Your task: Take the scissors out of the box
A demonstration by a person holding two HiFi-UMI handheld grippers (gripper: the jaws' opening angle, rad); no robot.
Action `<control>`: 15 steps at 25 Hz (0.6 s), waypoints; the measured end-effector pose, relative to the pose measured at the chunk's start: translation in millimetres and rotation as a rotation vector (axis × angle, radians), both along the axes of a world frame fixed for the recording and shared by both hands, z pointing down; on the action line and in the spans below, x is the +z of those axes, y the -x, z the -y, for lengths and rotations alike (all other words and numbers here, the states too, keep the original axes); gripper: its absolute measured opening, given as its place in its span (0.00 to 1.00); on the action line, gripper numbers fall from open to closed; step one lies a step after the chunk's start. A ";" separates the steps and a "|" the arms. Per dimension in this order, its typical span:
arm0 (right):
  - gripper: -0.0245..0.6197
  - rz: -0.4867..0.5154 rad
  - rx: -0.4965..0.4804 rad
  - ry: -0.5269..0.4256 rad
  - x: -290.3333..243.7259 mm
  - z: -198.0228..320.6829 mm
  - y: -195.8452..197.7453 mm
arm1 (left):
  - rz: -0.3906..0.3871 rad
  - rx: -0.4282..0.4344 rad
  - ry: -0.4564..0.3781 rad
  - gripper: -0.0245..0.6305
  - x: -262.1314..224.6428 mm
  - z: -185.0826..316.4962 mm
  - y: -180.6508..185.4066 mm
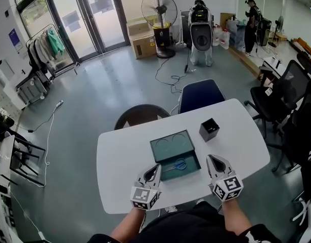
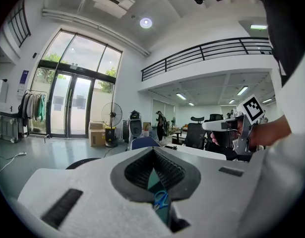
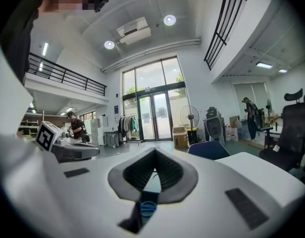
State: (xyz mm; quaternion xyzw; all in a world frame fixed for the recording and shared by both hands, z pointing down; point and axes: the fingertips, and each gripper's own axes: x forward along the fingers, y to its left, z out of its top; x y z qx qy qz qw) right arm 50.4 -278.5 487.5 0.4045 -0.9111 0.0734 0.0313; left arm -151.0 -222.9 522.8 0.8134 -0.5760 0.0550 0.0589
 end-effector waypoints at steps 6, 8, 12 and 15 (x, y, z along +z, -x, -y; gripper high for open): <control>0.05 -0.058 -0.126 0.002 6.2 29.9 16.4 | -0.007 -0.095 0.034 0.05 12.0 21.6 11.7; 0.05 -0.095 -0.185 0.002 11.5 35.9 23.3 | -0.012 -0.126 0.055 0.05 19.1 23.9 11.9; 0.05 -0.168 -0.300 0.010 26.7 47.5 46.0 | -0.001 -0.168 0.081 0.05 32.1 34.2 14.0; 0.05 -0.241 -0.372 0.021 44.6 49.2 65.0 | -0.006 -0.201 0.117 0.05 46.3 37.8 16.9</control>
